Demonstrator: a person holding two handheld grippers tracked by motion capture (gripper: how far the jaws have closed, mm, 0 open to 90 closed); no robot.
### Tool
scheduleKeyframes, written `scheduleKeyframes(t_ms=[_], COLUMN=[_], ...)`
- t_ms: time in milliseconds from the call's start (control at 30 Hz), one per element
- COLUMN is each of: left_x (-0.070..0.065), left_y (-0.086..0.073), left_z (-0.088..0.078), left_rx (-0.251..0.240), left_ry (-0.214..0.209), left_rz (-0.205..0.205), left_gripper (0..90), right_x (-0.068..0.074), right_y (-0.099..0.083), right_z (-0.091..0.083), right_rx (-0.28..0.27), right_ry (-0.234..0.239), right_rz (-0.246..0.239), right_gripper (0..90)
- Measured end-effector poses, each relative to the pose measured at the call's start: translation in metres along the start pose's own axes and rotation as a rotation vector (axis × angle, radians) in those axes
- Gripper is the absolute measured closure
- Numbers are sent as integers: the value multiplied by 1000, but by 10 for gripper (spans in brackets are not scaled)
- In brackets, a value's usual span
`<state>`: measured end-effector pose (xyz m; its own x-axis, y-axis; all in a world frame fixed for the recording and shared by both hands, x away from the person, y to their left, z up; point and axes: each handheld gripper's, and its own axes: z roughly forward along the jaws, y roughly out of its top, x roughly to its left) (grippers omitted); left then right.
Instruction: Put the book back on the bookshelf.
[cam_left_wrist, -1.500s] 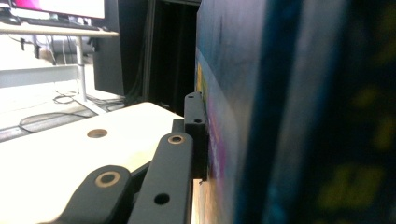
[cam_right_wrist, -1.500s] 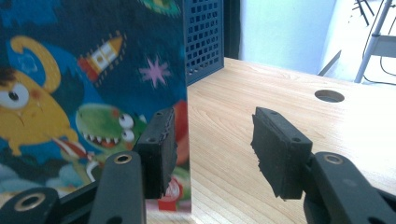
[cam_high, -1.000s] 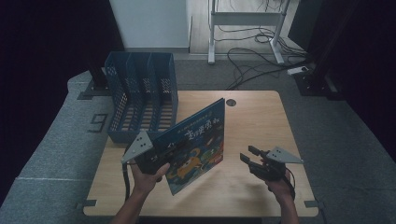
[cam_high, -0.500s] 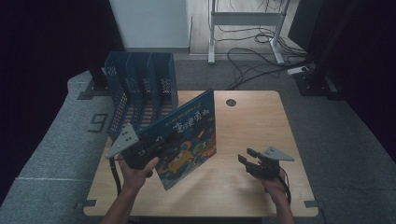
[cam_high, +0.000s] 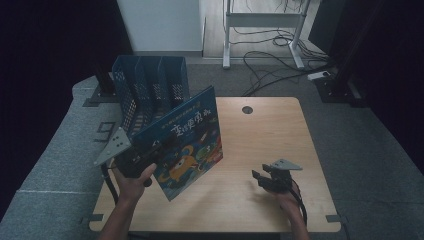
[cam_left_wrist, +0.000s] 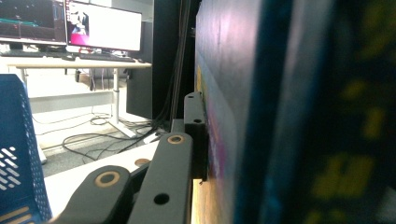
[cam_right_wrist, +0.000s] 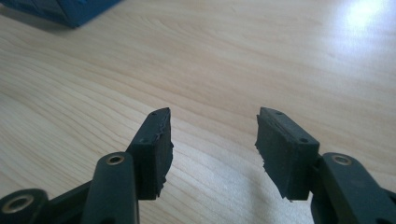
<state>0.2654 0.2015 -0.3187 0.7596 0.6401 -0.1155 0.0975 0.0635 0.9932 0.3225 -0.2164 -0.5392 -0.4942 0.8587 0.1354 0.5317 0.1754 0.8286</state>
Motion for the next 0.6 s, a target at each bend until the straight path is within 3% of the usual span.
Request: scheduleKeyframes(t_ms=[333, 367, 600], left_x=[6, 7, 13], left_y=[18, 20, 29], left_z=[-12, -13, -20], left_rx=[-29, -32, -37], left_ry=[41, 46, 87], left_rz=[11, 10, 20], left_gripper=[821, 821, 821], right_x=[-2, -3, -10], right_y=[-7, -7, -8], right_z=[13, 14, 12], right_rx=[83, 102, 92], right_ry=[-78, -80, -101], right_rz=[-36, -20, 22], right_gripper=[424, 418, 419])
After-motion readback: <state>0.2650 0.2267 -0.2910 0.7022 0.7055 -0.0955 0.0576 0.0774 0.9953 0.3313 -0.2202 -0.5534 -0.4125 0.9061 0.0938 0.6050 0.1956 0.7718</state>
